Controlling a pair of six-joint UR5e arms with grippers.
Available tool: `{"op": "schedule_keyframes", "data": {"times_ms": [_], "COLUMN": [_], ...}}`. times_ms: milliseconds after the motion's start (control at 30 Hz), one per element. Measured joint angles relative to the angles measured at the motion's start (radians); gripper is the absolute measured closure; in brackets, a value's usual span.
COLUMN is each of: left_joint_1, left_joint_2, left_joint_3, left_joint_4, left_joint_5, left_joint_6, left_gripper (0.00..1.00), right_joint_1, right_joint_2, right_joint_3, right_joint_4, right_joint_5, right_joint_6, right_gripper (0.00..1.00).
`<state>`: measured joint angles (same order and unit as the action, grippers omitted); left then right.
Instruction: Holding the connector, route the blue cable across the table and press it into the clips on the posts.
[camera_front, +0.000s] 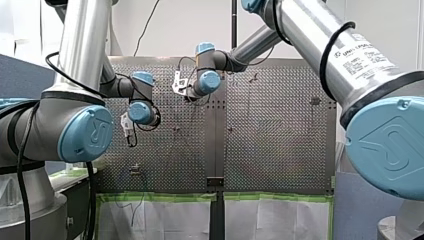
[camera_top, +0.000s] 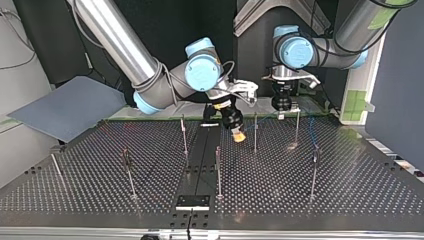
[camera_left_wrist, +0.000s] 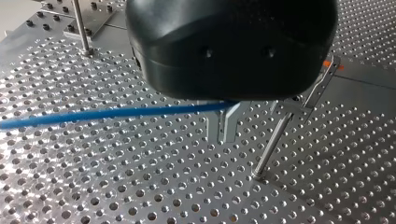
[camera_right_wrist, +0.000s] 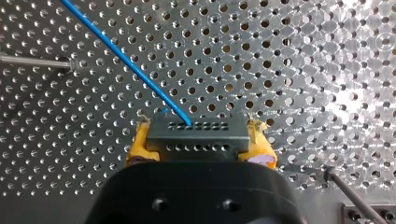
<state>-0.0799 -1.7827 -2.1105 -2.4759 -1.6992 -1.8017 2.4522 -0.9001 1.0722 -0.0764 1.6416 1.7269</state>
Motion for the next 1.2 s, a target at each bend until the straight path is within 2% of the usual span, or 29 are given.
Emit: {"op": "schedule_keyframes", "data": {"times_ms": [267, 667, 833, 1000, 1200], "left_joint_1": [-0.005, -0.009, -0.017, -0.021, -0.021], "left_joint_2": [0.0, -0.007, -0.045, -0.094, -0.111], "left_joint_3": [-0.005, -0.034, -0.037, -0.037, -0.037], "left_joint_4": [-0.003, 0.026, 0.039, 0.071, 0.086], "left_joint_5": [-0.002, 0.0, 0.002, 0.005, -0.002], "left_joint_6": [-0.001, -0.006, 0.014, 0.008, 0.003], "left_gripper": [1.0, 1.0, 1.0, 1.0, 1.0], "right_joint_1": [0.0, 0.0, 0.0, 0.0, 0.0], "right_joint_2": [0.0, 0.0, 0.0, 0.0, 0.0], "right_joint_3": [0.0, 0.0, 0.0, 0.0, 0.0], "right_joint_4": [0.0, 0.0, 0.0, 0.0, 0.0], "right_joint_5": [0.0, 0.001, 0.0, 0.0, 0.0], "right_joint_6": [0.0, 0.0, 0.0, 0.0, 0.0], "right_gripper": [1.0, 1.0, 1.0, 1.0, 1.0]}}
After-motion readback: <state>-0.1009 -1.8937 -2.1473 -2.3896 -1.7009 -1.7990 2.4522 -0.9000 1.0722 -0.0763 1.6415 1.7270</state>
